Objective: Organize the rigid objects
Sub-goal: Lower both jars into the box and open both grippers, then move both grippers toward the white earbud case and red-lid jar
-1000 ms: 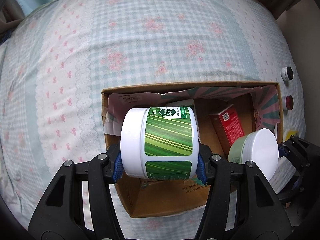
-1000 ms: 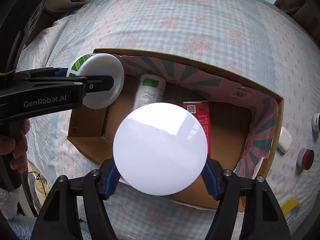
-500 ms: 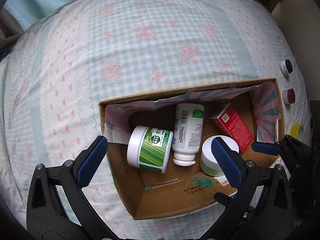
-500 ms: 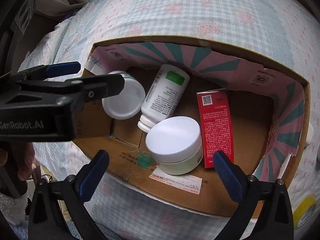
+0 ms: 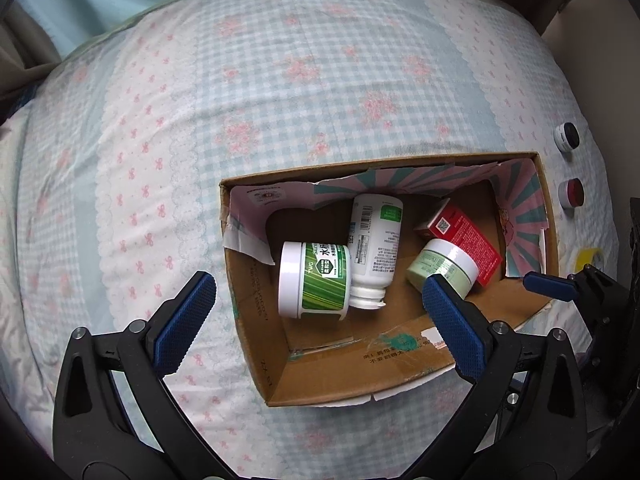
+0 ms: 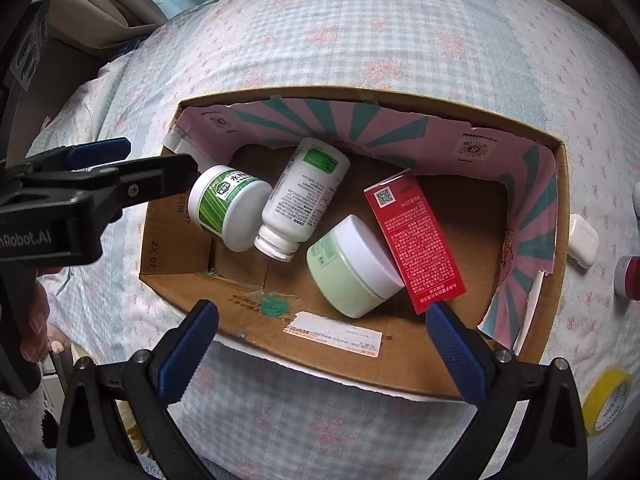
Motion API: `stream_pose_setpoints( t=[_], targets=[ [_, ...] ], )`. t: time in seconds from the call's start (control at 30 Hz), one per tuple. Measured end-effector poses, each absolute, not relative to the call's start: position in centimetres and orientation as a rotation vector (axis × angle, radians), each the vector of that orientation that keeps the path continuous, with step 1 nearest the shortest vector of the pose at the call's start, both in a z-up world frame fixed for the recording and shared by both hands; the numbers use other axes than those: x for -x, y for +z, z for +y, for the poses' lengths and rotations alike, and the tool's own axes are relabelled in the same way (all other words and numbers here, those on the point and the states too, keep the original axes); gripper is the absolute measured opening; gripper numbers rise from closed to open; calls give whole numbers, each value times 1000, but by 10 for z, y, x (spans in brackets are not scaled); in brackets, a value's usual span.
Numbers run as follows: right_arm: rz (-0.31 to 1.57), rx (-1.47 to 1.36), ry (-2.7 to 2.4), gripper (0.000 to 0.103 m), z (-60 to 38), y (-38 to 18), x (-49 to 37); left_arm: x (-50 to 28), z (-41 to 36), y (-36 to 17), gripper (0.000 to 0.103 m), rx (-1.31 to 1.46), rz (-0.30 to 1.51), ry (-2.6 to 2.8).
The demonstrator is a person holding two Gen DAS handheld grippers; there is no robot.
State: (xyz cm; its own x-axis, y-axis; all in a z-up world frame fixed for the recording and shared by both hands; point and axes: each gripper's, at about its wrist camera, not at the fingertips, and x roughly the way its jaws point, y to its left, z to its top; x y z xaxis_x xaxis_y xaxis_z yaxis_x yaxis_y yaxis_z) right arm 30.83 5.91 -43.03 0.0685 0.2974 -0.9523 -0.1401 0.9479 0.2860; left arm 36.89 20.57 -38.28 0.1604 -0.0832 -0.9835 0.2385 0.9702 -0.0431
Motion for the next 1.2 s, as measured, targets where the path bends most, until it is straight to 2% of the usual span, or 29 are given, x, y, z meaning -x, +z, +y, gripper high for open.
stream_pose_setpoints(
  t=[0.3,0.63,0.9,1.2],
  targets=[
    [1396,-89,342,103,60,-373,-282,-329,219,-318,103,-107,1299,-184],
    [1265,-73,233,103,29,-280,-220,-252,215,-236,103,-77,1176,-170],
    [1183,-66,56,103,-23,-230,-167,-200,172,-196,103,-128,1063,-206],
    [1159,-132,-76,103,-112,-218,-123,-172,91,-187,103,-164,1043,-290]
  ],
)
